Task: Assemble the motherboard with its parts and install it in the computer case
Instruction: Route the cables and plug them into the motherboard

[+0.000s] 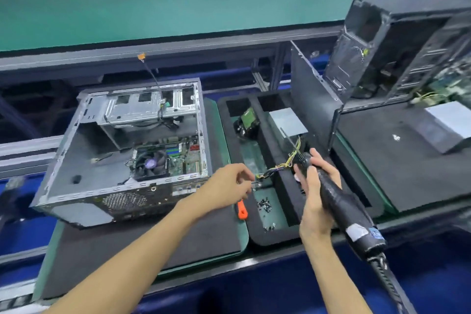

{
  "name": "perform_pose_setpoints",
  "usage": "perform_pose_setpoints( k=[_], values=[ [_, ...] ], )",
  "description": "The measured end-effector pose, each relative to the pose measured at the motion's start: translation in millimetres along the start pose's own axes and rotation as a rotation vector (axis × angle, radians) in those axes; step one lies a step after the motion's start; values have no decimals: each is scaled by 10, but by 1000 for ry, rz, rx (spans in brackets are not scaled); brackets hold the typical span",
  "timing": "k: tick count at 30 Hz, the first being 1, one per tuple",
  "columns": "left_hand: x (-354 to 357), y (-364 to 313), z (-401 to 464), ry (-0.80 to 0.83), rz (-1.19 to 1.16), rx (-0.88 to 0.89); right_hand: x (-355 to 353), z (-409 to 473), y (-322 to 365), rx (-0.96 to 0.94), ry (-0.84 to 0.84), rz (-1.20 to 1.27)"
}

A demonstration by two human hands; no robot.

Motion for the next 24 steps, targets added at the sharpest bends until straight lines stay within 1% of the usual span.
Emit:
perform_pose_setpoints(
  k=[2,5,7,10,13,15,17,20,24],
  values=[
    [215,70,160,23,91,40,-150,-2,-76,50,-21,50],
    [508,158,382,56,326,129,-322,19,-209,107,-65,86],
    [701,209,505,96,447,170,-433,48,-314,120,-91,73],
    [1005,163,688,150,617,293,-592,81,-428,121,-134,57],
    [1371,141,810,247,820,402,-750,95,-537,155,-204,55],
    [1634,201,851,332,951,442,-840,106,-596,166,-227,49],
    [1874,304,874,415,1037,453,-915,116,-633,177,-241,39],
    [2130,490,893,512,1112,412,-1000,133,-674,193,-250,16],
    [2244,684,895,547,1147,342,-1084,145,-723,208,-254,20]
  ],
)
Point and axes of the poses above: each hand's wrist, its own z-axis towards the middle knuckle, its own x-axis out of the palm, y = z × x, the point moved 9 cm from there along z, towards the middle knuckle, and after that the axes turned 13 degrees about -y, right-handed, at the moved point
